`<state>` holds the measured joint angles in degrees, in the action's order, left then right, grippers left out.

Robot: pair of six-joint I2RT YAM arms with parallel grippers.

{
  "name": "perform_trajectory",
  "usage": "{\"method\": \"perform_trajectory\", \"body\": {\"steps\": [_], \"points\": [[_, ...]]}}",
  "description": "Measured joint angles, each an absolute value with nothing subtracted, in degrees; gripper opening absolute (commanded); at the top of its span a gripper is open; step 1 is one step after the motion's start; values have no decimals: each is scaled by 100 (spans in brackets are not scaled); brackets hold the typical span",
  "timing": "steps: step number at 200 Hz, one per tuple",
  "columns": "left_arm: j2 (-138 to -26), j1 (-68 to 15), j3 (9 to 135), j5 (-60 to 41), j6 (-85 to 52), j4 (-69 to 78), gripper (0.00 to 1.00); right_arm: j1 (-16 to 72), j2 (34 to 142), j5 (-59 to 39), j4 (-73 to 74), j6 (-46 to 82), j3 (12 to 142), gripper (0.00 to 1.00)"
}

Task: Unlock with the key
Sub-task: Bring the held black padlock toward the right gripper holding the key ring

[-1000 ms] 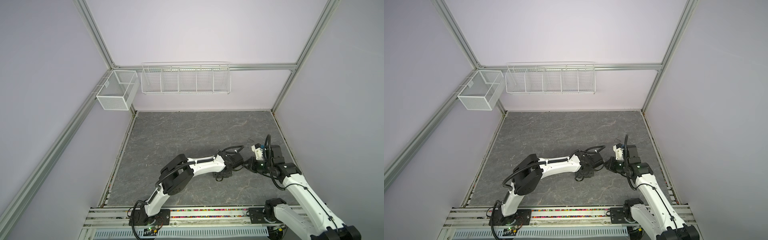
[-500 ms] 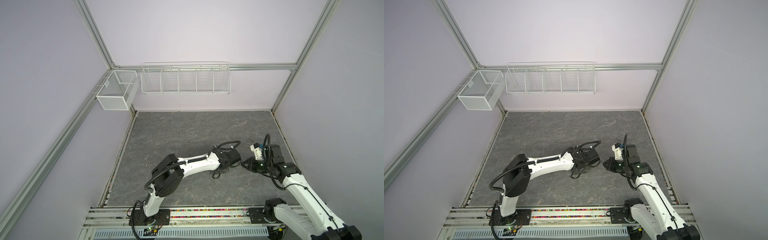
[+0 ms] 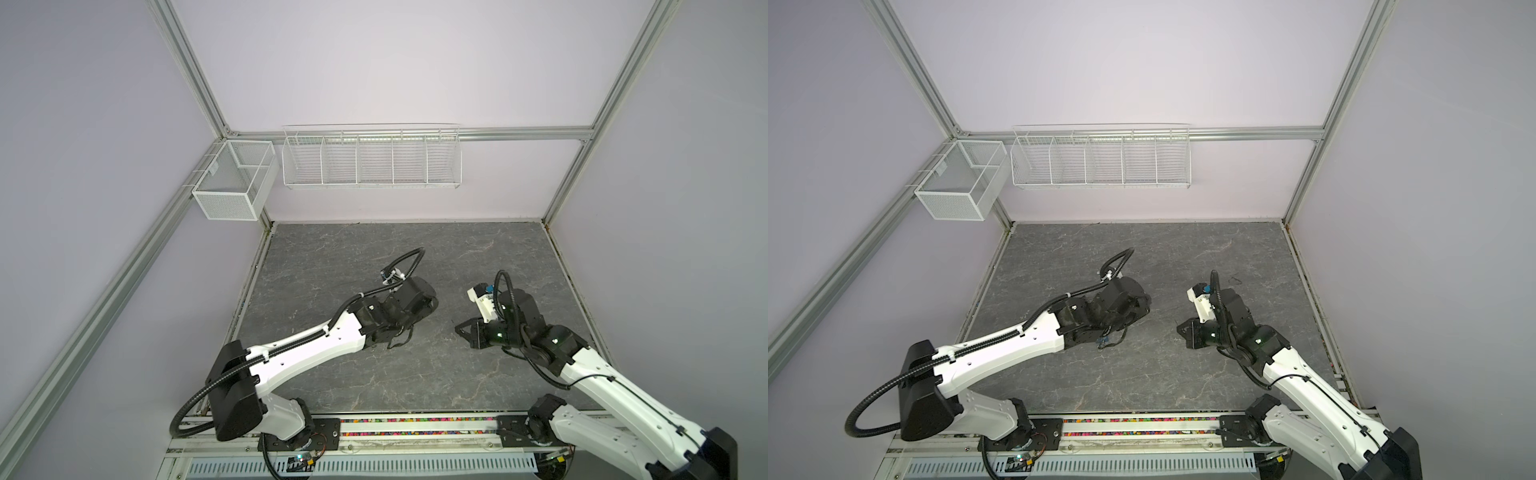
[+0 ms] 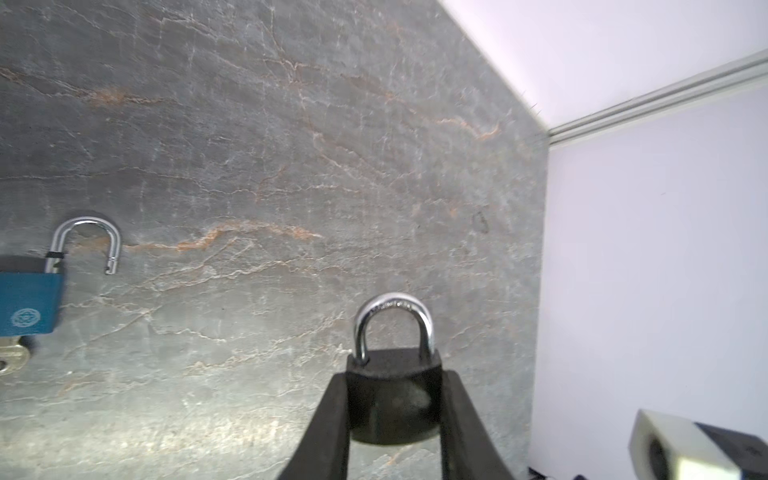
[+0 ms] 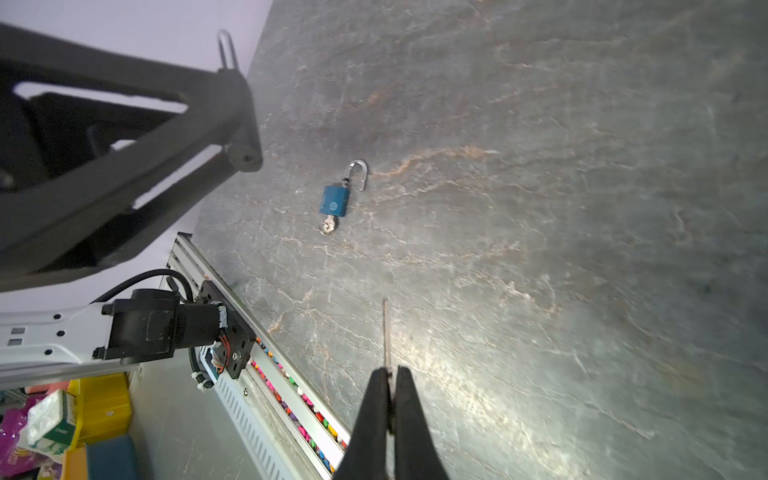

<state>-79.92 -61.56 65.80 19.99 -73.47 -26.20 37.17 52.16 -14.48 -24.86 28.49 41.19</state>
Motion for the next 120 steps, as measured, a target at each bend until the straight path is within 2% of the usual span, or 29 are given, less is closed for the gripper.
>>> {"method": "perform_trajectory", "body": {"steps": [65, 120], "points": [[-7004, -6154, 5527, 2364, -7889, -1212, 19, 5159, 5931, -25, -1739, 3000, 4952, 6], [-6888, -6154, 5406, 2359, -8047, -849, 19, 5411, 6379, 620, -1553, 3020, 5367, 7]]}}
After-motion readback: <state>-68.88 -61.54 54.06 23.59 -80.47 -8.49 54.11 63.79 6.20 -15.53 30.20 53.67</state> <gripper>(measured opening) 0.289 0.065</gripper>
